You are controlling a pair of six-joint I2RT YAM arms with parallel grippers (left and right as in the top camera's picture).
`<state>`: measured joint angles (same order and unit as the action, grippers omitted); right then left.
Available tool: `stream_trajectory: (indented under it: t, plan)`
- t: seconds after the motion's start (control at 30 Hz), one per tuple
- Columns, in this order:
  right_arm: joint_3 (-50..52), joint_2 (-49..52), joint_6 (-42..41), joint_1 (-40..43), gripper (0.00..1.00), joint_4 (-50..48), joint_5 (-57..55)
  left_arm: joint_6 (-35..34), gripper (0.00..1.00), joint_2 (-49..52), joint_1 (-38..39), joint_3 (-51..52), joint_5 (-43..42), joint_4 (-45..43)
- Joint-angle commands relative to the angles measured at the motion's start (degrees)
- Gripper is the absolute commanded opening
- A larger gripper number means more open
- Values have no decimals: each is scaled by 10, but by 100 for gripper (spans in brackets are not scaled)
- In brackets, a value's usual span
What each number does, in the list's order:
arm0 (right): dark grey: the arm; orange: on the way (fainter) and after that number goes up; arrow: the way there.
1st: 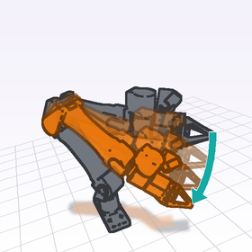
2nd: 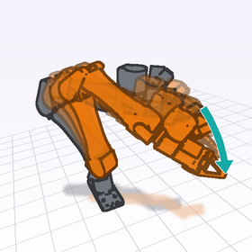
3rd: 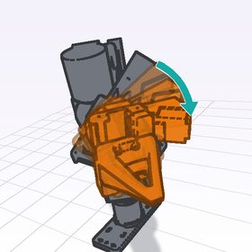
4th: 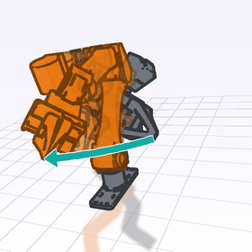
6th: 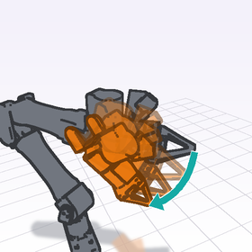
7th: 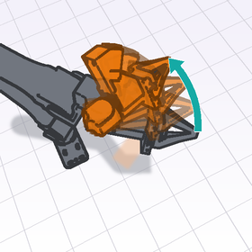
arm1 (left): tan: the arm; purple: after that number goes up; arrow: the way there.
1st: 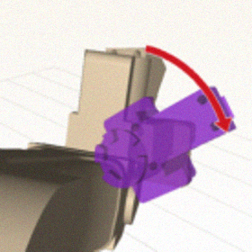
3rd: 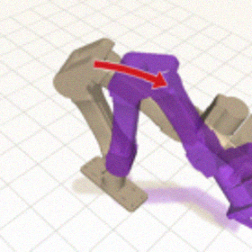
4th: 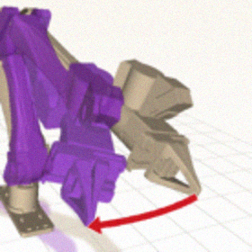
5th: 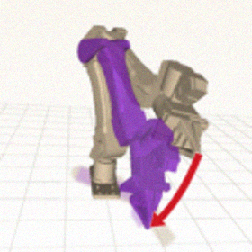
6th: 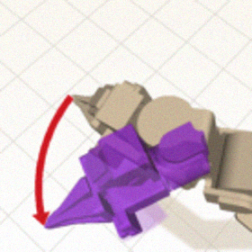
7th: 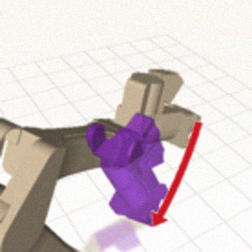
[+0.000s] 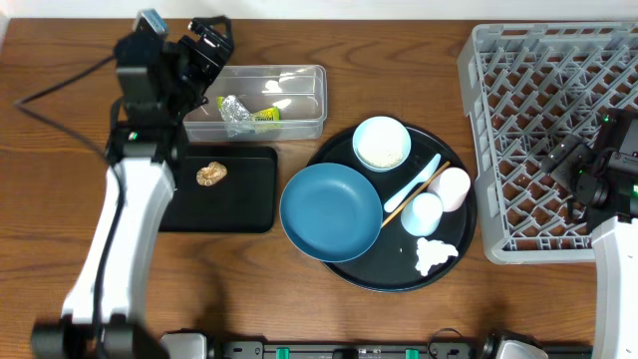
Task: Sort waste into correct bins and load items into the dishwasher rack
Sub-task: 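Move the left gripper to the white tissue on the round tray and grasp it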
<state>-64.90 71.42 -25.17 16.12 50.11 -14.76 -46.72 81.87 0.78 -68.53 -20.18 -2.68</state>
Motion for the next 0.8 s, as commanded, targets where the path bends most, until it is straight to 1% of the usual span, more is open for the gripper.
stream_trajectory:
  t: [0.0, 0.03, 0.1, 0.17, 0.27, 0.33, 0.6, 0.67, 0.77]
  plan:
    - [-9, 0, 4, 4, 99, 1, -2, 183, 98, -61, 36, 0, -55, 31]
    - [-9, 0, 4, 4, 99, 1, -2, 228, 98, -76, 50, 0, -76, 49]
    - [-9, 0, 4, 4, 99, 1, -2, 292, 98, -99, 84, 0, -94, 89]
    - [-9, 0, 4, 4, 99, 1, -2, 342, 98, -114, 125, 0, -94, 142]
    - [-9, 0, 4, 4, 99, 1, -2, 399, 98, -119, 186, 0, -92, 219]
    - [-9, 0, 4, 4, 99, 1, -2, 416, 98, -115, 223, 0, -92, 267]
    - [-9, 0, 4, 4, 99, 1, -2, 416, 98, -71, 345, 0, -93, 388]
    - [-9, 0, 4, 4, 99, 1, -2, 419, 98, -54, 376, 0, -79, 415]
    - [-9, 0, 4, 4, 99, 1, -2, 420, 98, -19, 428, 0, -16, 441]
